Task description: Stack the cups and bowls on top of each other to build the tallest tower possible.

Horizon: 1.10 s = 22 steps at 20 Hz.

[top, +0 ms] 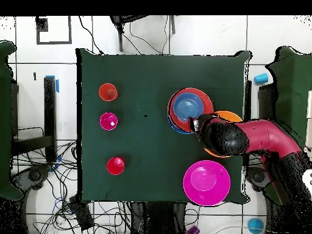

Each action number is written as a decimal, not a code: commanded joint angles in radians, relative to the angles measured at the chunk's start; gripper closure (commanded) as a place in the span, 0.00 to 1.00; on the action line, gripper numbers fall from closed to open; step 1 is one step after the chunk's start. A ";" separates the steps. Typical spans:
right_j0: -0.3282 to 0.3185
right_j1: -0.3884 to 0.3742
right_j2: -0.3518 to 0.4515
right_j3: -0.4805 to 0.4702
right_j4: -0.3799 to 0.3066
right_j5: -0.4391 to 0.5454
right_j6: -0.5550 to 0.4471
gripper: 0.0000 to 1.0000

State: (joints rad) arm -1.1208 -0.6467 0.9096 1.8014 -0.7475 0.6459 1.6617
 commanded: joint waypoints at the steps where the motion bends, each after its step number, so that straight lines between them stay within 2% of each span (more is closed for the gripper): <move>1: 0.047 -0.008 -0.019 -0.018 -0.081 0.066 -0.241 0.00; 12: 0.052 -0.083 0.001 0.006 -0.033 0.099 -0.216 0.00; 22: 0.075 -0.110 -0.011 0.012 -0.029 0.087 -0.177 0.00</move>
State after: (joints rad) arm -1.1088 -0.7470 0.9097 1.8017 -0.7492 0.6459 1.6617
